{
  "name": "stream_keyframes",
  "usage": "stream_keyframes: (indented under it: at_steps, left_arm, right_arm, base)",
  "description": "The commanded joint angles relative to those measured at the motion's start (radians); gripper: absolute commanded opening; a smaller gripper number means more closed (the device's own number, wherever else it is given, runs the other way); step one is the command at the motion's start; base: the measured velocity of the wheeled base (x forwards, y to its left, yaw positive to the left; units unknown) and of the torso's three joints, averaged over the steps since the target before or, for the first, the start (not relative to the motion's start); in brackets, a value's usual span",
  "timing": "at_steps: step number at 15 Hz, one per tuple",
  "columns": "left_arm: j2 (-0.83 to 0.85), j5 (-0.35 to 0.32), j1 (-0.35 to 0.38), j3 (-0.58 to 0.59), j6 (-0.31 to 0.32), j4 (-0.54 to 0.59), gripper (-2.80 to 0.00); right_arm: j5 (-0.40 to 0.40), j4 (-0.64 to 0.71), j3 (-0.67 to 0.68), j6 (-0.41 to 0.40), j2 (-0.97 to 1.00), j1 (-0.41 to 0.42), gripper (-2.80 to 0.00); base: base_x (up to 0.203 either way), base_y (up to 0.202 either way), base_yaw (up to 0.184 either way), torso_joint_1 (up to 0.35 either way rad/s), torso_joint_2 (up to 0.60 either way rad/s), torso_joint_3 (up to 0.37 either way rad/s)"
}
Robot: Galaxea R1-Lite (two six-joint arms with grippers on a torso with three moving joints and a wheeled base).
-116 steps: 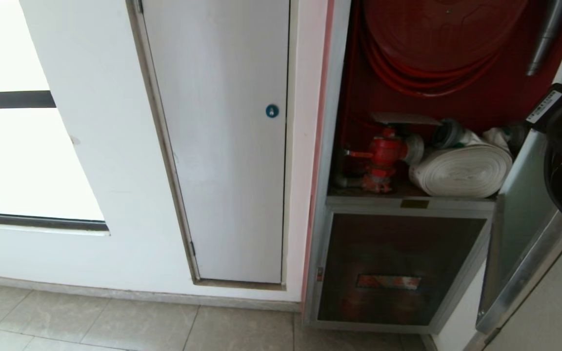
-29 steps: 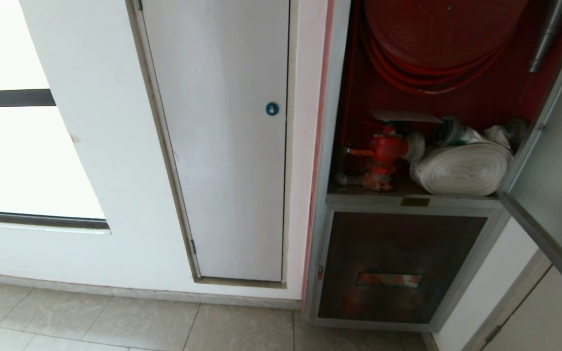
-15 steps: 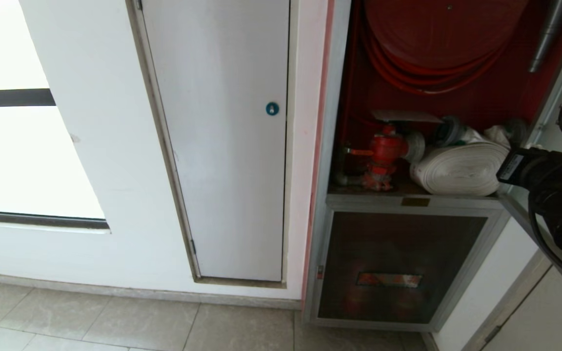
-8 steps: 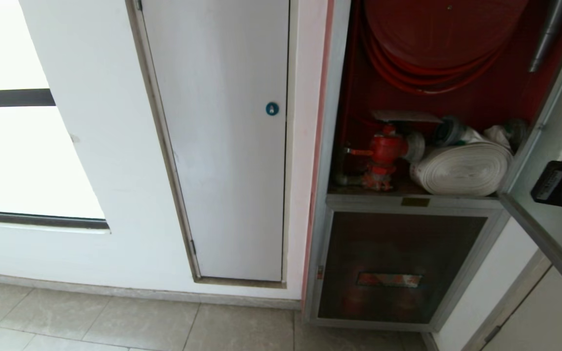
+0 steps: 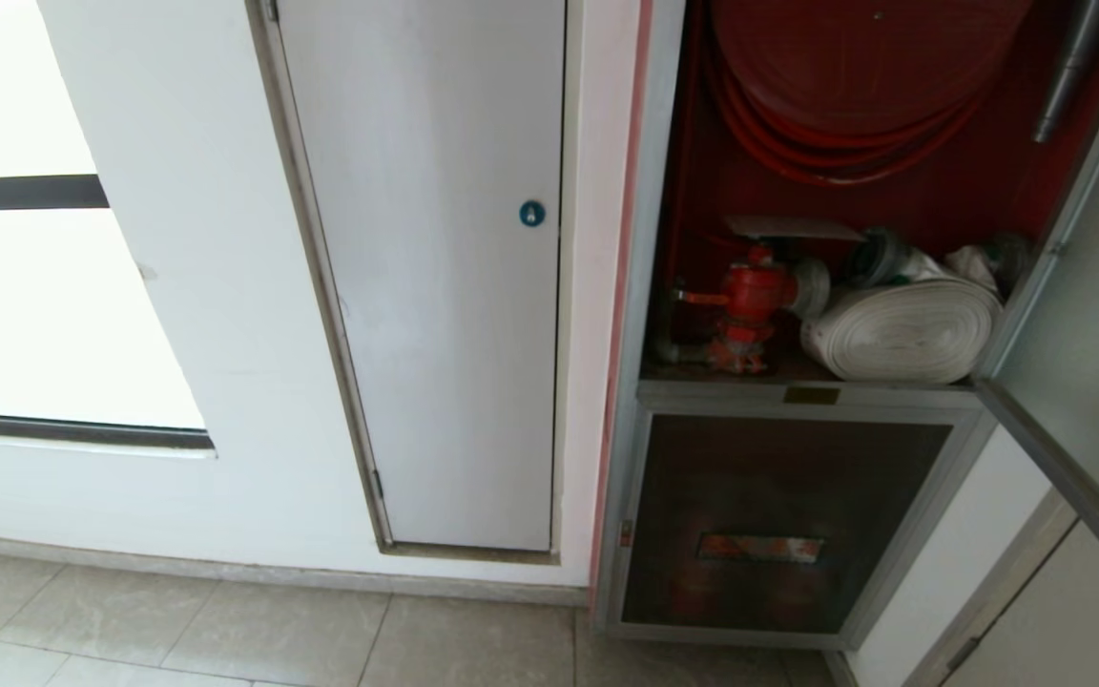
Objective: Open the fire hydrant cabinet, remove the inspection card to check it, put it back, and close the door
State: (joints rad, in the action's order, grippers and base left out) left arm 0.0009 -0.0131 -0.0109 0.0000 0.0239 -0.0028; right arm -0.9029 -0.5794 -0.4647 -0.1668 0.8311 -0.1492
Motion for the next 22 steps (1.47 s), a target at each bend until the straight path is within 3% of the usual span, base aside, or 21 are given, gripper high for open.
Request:
stream_keyframes:
  at_steps: [1,6,13,19,22]
  left_arm:
    - [0.001,-0.001,0.0,0.006,-0.001,0.0,-2.8]
    - [0.001,-0.001,0.0,0.006,0.001,0.0,-2.8]
    - [0.001,-0.001,0.0,0.006,-0.001,0.0,-2.8]
    - [0.001,-0.001,0.0,0.006,0.0,0.0,-2.8]
    - [0.001,-0.001,0.0,0.006,0.0,0.0,-2.8]
  right_arm:
    - [-0.007,0.052,0.025,-0.002,-0.17,0.063,-2.8]
    - [0.025,0.194,0.1,-0.003,-0.36,0.142,-2.8]
    - [0.15,0.261,0.272,0.0,-0.603,0.144,-2.8]
    - [0.522,0.278,0.414,0.034,-0.771,0.143,-2.8]
    - [0.616,0.318,0.467,0.044,-0.811,0.143,-2.8]
  base:
    - [0.0,0.0,0.0,0.0,0.0,0.0]
    - [0.0,0.0,0.0,0.0,0.0,0.0]
    - [0.0,0.0,0.0,0.0,0.0,0.0]
    - [0.0,0.0,0.0,0.0,0.0,0.0]
    - [0.0,0.0,0.0,0.0,0.0,0.0]
